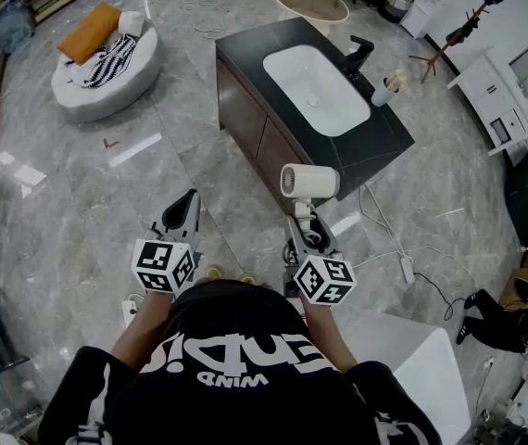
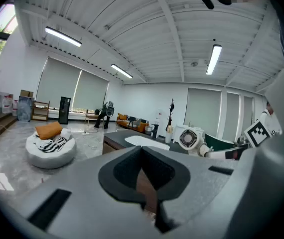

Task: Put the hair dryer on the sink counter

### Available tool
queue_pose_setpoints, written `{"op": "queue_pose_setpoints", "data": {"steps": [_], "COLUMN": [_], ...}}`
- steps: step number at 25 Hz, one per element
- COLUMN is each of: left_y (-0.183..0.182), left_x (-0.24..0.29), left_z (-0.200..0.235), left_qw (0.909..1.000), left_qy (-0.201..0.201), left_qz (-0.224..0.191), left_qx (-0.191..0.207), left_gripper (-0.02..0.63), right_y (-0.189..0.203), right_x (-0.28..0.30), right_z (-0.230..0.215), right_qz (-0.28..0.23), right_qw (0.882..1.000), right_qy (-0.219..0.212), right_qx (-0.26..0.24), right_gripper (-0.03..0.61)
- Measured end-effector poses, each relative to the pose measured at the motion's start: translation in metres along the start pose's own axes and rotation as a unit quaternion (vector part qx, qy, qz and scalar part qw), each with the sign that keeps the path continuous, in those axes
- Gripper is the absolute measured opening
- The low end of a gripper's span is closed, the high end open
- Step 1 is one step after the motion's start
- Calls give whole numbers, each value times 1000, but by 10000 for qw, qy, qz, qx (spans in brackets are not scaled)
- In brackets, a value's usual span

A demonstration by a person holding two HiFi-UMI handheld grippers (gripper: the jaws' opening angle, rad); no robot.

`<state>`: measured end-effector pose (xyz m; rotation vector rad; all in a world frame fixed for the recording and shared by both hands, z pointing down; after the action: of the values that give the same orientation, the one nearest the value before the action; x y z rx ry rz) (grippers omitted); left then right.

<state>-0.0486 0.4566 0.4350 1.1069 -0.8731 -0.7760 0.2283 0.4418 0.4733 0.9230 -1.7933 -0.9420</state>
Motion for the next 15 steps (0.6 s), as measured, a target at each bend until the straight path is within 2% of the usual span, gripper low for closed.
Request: {"op": "queue_pose_setpoints", "data": {"steps": [15], "left_y": [-2], "left_x": [-14], "left_z": [27], "left_qw": [9999], "left_qy": [161], "left_qz": [36], "left_qx": [33], "left_gripper": [9], "right_y": [1], "right_x": [10], "right_z": [31], "right_qz": [-112], "right_qw": [9998], "right_qy": [-39], "right_qx": [143], "right_gripper": [253]}}
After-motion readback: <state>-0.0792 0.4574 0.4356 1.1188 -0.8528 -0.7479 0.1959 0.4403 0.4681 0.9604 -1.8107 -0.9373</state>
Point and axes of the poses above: the fingertips, and each gripper's own axes: x forward along the fingers, z to its left, y out of its underside, the point moved 6 cm from there along -x, backward along the fingers, and after that the axes turned 9 degrees about y, right-handed, at the moved point
